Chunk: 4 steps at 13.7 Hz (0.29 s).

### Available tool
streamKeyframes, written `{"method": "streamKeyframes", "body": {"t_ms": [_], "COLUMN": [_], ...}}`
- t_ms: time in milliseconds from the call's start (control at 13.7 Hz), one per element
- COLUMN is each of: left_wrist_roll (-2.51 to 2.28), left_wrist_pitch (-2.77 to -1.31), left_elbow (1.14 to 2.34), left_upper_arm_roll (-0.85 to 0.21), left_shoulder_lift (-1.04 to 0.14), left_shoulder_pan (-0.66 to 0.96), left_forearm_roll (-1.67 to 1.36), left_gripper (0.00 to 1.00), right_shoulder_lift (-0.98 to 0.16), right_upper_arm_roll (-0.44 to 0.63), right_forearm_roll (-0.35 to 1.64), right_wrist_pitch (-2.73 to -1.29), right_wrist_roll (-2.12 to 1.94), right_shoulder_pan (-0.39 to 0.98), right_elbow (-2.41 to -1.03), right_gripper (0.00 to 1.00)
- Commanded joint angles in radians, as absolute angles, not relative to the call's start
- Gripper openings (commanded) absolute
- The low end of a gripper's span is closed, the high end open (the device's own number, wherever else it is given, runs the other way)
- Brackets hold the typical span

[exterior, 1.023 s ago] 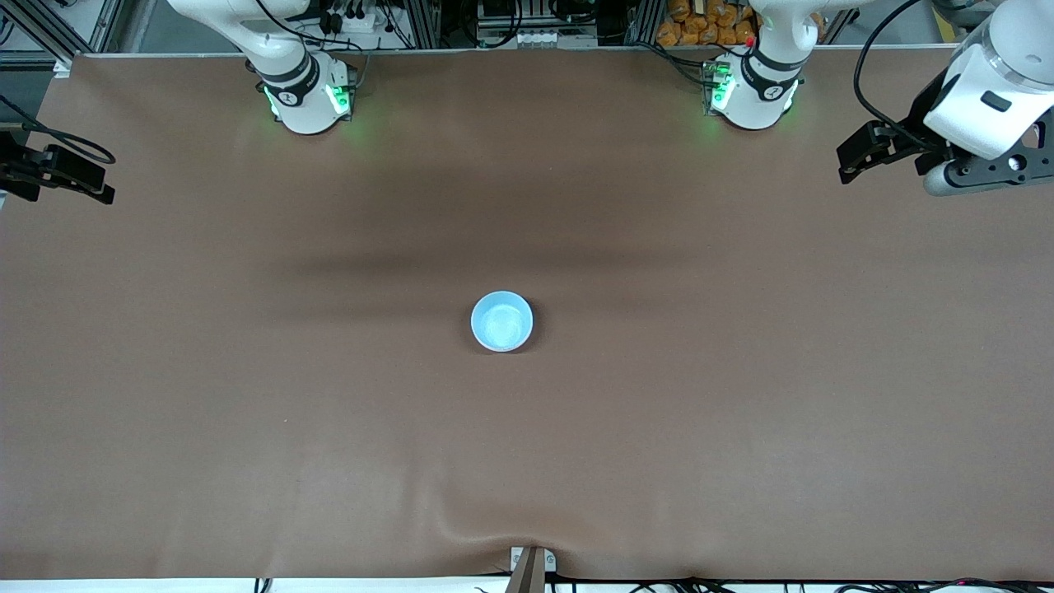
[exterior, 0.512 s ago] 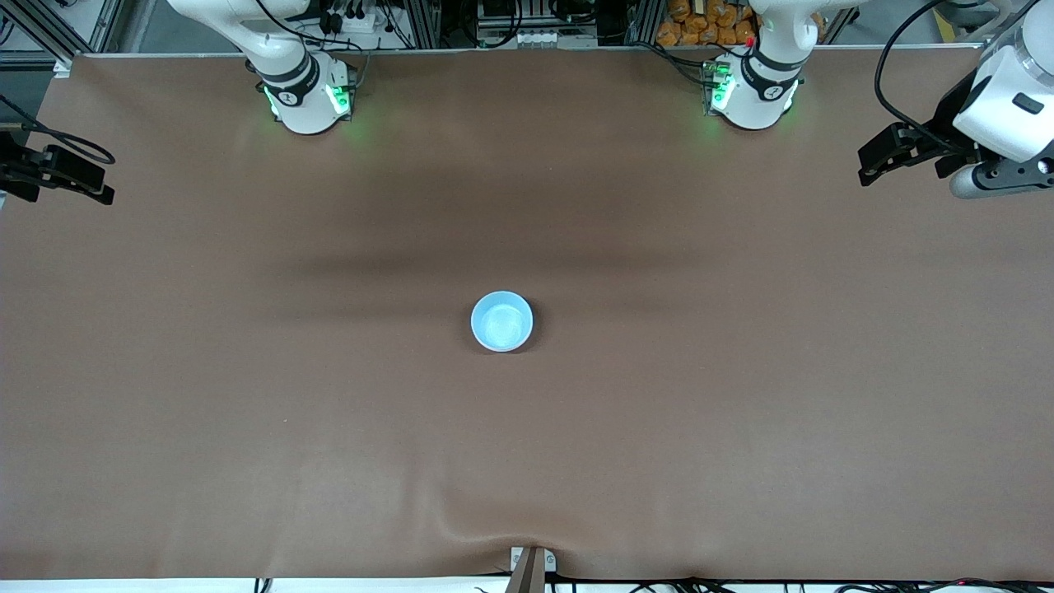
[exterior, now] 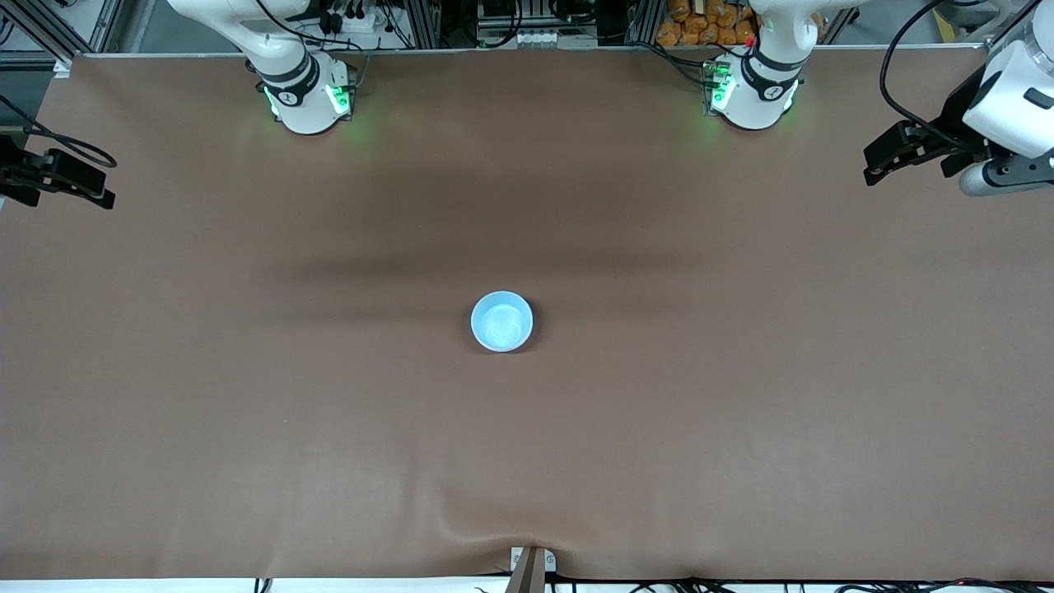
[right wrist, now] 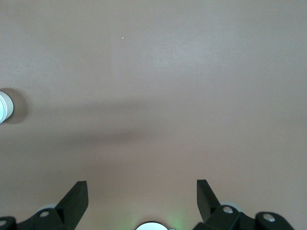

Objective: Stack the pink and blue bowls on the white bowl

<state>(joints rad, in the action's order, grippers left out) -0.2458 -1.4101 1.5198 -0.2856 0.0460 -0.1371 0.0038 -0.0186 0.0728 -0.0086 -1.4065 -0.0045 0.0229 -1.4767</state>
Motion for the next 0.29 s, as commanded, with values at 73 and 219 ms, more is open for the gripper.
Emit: {"method": "streamKeyframes", "body": {"t_ms": [73,219], "left_wrist_roll": [-0.227,-0.227], "left_wrist_pitch": [-1.408,-1.408], "left_elbow": [1.517,1.519], "left_upper_arm_roll": [-0.29,-0.29], "left_shoulder_lift": [0.058,0.058], "left_shoulder_pan": [-0.15,-0.15], "left_forearm_roll": [0.003,0.005], "left_gripper": [1.0,1.0], "right_shoulder_lift": [-0.025,-0.025], "right_upper_arm_roll": [0.075,0.074], "right_forearm_roll": [-0.028,-0.017], "right_wrist_pitch": [-1.439,-1.442], "right_wrist_roll": [-0.009,-0.008], "right_shoulder_pan": [0.023,0.021], "right_elbow": [-1.471,-1.471], "right_gripper": [1.0,1.0]}}
